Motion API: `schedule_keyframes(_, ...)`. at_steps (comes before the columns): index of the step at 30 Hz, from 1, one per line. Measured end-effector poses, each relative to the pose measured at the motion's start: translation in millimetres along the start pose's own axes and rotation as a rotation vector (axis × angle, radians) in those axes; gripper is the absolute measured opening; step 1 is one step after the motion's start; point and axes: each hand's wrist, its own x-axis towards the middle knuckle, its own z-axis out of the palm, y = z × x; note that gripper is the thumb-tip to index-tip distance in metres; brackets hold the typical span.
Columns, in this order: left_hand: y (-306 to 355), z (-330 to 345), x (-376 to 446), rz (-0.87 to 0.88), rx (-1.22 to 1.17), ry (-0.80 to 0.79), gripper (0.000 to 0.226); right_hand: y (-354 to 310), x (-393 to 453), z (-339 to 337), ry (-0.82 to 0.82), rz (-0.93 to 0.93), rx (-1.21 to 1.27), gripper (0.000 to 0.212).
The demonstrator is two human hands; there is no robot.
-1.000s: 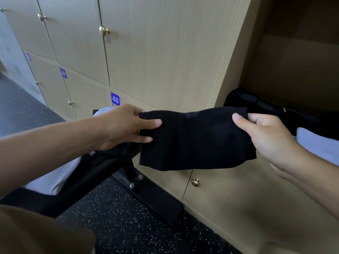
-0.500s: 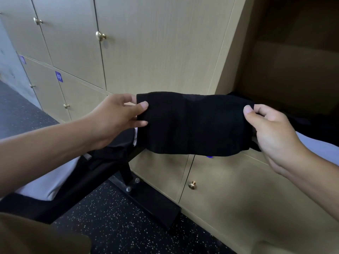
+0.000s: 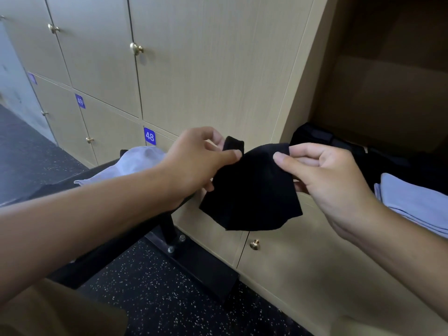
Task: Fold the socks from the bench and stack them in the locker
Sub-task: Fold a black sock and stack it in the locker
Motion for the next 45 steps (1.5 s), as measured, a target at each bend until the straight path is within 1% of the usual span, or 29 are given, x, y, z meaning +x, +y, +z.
schedule_keyframes(2,-1,8,1,-0.014,0.014,-0.011,0.03,0,-1,6,-0.007,0.01,0.003,0.019)
schedule_keyframes(5,-2,18,3,-0.043,-0.03,-0.051,0.027,1,-3,12,-0.005,0.01,0.002,0.015)
schedule_keyframes(9,0,26,3,-0.052,-0.099,-0.1,0.027,6,0,17,0.057,0.021,-0.066,0.023)
schedule_keyframes(12,-1,30,2,-0.045,-0.096,-0.132,0.03,4,1,16,0.098,0.029,-0.05,0.028)
schedule_keyframes(15,1,34,1,-0.057,-0.158,-0.163,0.035,3,1,14,0.111,0.031,-0.036,0.025)
schedule_keyframes(18,5,38,-3,-0.091,-0.303,-0.198,0.029,3,-1,13,0.096,0.045,-0.036,0.025)
schedule_keyframes(20,7,38,-4,-0.092,-0.338,-0.205,0.024,2,-2,12,0.073,0.063,-0.016,0.022)
schedule_keyframes(22,6,37,-2,-0.105,-0.379,-0.222,0.024,-1,-5,11,-0.004,0.098,0.064,0.021)
schedule_keyframes(24,6,36,-1,-0.116,-0.434,-0.258,0.03,-3,-8,10,-0.073,0.122,0.107,0.025)
schedule_keyframes(26,7,34,-1,-0.11,-0.473,-0.298,0.028,0,-8,7,-0.048,0.106,0.072,0.027)
schedule_keyframes(28,7,33,1,-0.072,-0.433,-0.306,0.024,2,-6,2,0.014,0.099,0.047,0.03)
schedule_keyframes(30,3,32,3,0.091,-0.228,-0.216,0.017,3,-3,-2,0.055,0.097,0.059,0.033)
schedule_keyframes(32,-1,30,6,0.252,0.01,-0.052,0.011,3,0,-6,0.112,0.081,0.118,0.044)
schedule_keyframes(34,-2,27,11,0.271,0.058,0.092,0.021,2,3,-11,0.14,0.048,0.156,0.053)
schedule_keyframes(35,-1,26,12,0.234,0.03,0.119,0.026,2,3,-13,0.135,0.034,0.171,0.053)
schedule_keyframes(36,-1,25,14,0.175,-0.031,0.095,0.027,1,3,-15,0.124,0.027,0.189,0.052)
schedule_keyframes(37,-1,24,16,0.11,-0.117,0.018,0.026,-1,3,-16,0.11,0.024,0.21,0.049)
schedule_keyframes(39,-3,23,15,0.012,-0.291,-0.213,0.029,-3,1,-19,0.086,0.025,0.256,0.043)
schedule_keyframes(40,-4,23,14,-0.012,-0.352,-0.305,0.033,-3,1,-20,0.075,0.031,0.275,0.041)
schedule_keyframes(41,-6,22,13,-0.024,-0.382,-0.363,0.036,-4,0,-20,0.066,0.038,0.288,0.039)
schedule_keyframes(43,-8,23,12,-0.03,-0.391,-0.405,0.04,-4,-1,-20,0.057,0.05,0.288,0.035)
schedule_keyframes(45,-9,24,11,-0.025,-0.385,-0.373,0.035,-2,-1,-20,0.062,0.059,0.266,0.032)
